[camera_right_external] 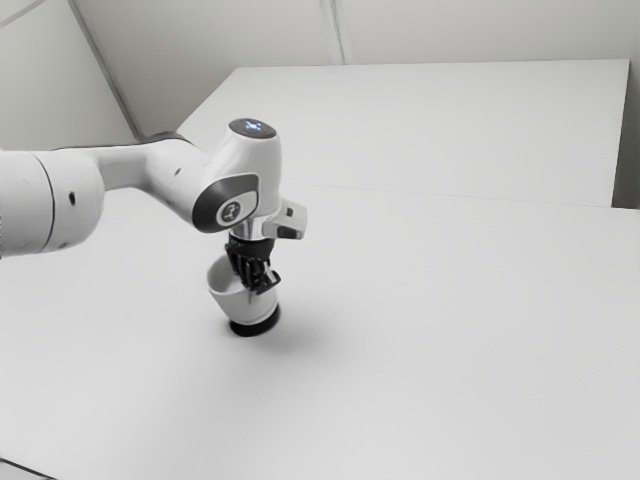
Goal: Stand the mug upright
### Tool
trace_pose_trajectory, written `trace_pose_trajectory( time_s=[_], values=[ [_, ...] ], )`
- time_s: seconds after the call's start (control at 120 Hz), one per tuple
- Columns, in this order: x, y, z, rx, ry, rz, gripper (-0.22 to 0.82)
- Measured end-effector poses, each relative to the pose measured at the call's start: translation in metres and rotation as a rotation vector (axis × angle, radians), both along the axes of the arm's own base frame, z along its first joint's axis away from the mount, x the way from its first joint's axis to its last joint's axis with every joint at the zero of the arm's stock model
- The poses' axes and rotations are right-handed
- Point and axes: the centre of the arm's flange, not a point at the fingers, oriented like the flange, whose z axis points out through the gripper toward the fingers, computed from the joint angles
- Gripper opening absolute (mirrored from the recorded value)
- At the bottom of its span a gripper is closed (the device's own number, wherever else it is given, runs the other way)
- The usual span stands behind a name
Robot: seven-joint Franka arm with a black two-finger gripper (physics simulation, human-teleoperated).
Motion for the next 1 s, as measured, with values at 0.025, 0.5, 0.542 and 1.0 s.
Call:
trace_pose_trajectory(
  time_s=[0.025,0.5,0.542,1.0],
  values=[
    [0.001,-0.002,-0.003,-0.002,0.004,0.004,-0.18],
    [0.010,-0.011,-0.009,-0.019,0.007,0.065,0.28],
    [0.009,-0.011,0.001,-0.025,-0.006,0.072,0.33],
    [0.061,0.037,0.186,-0.184,-0.271,0.210,0.55]
  ],
)
